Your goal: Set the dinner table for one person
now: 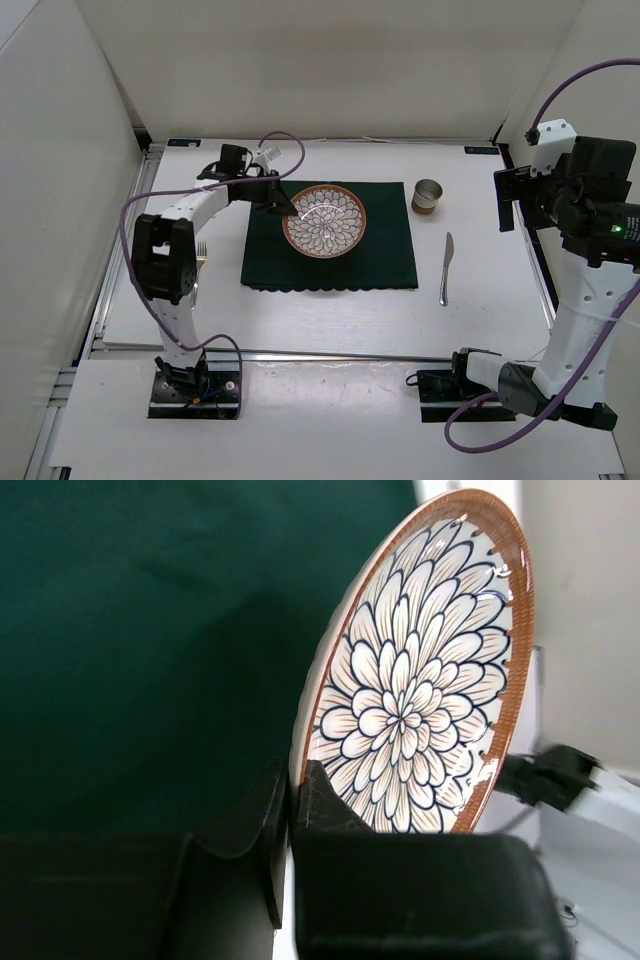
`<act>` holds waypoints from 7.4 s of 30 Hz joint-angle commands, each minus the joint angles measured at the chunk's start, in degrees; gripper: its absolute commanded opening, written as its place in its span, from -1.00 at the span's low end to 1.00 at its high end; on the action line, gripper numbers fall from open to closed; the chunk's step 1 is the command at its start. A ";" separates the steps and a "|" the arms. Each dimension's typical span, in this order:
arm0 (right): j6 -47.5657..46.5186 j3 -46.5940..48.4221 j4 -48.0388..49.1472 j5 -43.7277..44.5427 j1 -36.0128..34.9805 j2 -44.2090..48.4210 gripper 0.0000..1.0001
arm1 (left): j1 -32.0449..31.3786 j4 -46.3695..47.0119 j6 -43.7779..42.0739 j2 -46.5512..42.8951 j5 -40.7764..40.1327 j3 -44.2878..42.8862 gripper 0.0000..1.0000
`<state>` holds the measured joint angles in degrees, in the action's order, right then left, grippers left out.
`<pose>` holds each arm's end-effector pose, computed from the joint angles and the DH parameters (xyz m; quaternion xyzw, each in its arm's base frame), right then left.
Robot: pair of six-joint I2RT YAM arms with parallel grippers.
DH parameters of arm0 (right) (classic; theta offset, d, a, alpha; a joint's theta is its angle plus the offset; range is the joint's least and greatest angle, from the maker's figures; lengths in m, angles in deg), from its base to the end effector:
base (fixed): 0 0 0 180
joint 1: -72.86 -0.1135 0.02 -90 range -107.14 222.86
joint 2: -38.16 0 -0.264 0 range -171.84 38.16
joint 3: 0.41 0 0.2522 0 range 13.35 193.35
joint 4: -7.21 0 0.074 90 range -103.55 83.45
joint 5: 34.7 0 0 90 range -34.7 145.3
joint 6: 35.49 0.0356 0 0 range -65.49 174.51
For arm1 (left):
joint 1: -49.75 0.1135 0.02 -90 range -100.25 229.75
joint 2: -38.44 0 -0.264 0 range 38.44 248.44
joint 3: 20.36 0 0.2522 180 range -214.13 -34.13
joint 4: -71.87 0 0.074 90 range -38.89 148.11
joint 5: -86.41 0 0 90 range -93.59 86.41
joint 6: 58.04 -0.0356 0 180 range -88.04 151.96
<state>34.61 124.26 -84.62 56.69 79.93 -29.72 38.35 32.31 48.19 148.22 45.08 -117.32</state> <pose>0.1472 -0.0191 0.5062 -0.0936 0.8822 -0.1181 0.4462 0.4013 -0.1082 0.2287 0.0964 0.8673 -0.4489 0.1921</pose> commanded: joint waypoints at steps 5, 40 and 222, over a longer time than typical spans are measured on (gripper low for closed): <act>0.48 1.59 -4.99 2.04 0.22 0.46 1.00 | -1.70 4.53 -0.06 7.37 -1.64 -11.01 -0.80; 1.00 0.71 -5.52 0.99 0.75 0.46 1.00 | -4.86 6.38 -0.67 16.69 -7.97 -10.84 -0.80; -10.16 11.24 36.85 -11.58 -26.14 -58.08 0.61 | 25.37 -22.63 -22.56 -17.75 -58.95 -5.57 1.00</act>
<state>22.96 130.86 -47.50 45.54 54.38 -92.21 63.46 9.82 24.41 132.39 -15.29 -123.88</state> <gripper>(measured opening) 0.786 0.997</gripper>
